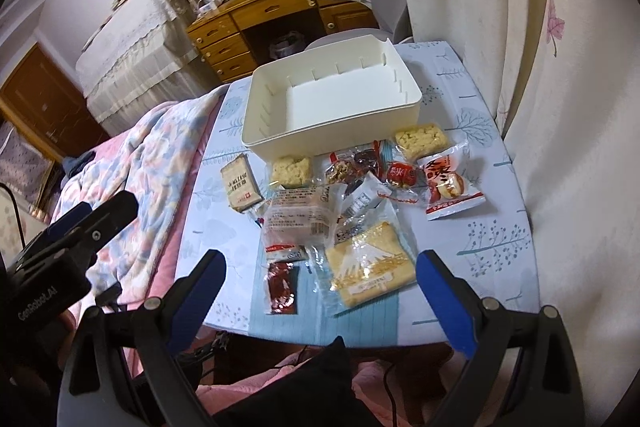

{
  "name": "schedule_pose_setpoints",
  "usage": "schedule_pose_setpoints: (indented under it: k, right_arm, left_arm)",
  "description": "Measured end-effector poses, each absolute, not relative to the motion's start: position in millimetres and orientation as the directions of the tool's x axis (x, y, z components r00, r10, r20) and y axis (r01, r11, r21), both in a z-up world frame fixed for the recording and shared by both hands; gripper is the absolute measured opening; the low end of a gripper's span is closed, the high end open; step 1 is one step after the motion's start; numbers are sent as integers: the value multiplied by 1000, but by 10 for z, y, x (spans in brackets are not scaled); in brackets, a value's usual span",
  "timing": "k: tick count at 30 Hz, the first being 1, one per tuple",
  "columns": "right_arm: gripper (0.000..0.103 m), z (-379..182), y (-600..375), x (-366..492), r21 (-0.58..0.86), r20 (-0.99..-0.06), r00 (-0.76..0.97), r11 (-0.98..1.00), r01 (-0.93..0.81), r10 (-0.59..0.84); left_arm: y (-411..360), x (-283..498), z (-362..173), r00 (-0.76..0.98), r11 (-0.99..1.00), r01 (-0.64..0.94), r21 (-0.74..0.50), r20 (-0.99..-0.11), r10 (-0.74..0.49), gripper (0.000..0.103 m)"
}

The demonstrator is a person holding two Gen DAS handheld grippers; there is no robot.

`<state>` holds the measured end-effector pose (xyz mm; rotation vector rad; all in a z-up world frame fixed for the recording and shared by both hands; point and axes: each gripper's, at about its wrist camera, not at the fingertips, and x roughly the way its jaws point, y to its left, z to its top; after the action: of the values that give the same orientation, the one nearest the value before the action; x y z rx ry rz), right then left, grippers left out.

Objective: Organize snacks
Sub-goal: 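Move both tools toward the snacks beside the white tray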

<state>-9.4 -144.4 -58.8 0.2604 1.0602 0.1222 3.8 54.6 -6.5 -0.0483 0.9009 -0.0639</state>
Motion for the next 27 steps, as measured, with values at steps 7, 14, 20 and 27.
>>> schedule_pose_setpoints:
  k: [7, 14, 20, 27]
  right_arm:
    - [97, -630, -1190, -100, 286, -851, 491, 949, 134, 187]
    - [97, -781, -1016, -107, 320, -864, 480, 901, 292, 152]
    - [97, -961, -1061, -125, 343, -889, 436, 836, 428, 141]
    - [97, -1330, -1309, -68, 368, -921, 340, 715, 595, 191]
  left_arm:
    - [897, 267, -144, 590, 989, 105, -104, -794, -146, 102]
    - [1272, 560, -360, 517, 982, 137, -127, -837, -180, 102]
    - [1479, 833, -728, 387, 983, 87, -162, -904, -183, 102]
    - [1657, 1133, -1175, 255, 983, -16, -182, -952, -172, 102]
